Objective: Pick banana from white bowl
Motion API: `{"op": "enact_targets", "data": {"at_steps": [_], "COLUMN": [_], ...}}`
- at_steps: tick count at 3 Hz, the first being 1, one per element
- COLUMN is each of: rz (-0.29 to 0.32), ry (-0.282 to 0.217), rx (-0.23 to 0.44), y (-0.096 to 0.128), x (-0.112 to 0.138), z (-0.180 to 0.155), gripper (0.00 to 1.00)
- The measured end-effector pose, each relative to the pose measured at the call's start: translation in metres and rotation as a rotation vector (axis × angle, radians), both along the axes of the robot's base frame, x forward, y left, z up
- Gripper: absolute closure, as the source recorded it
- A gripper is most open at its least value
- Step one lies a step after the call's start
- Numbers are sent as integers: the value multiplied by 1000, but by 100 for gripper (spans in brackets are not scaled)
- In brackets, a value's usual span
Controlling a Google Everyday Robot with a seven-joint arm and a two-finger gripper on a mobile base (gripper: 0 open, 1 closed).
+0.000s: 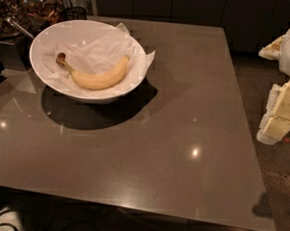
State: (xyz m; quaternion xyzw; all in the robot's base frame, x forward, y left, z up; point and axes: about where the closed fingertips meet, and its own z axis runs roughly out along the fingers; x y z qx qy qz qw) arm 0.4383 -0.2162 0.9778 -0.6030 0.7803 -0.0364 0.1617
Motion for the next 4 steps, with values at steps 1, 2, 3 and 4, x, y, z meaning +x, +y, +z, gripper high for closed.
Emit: {"op": "enact_targets", "data": {"at_steps": [1,2,3,4], "rz": [-6,40,119,182], "ry": [-4,25,64,53], "rx": [-11,-46,-92,-147], "y": [4,26,56,83], "x": [4,21,40,54], "z": [4,8,4,-1], "gripper": [0,0,0,0]}}
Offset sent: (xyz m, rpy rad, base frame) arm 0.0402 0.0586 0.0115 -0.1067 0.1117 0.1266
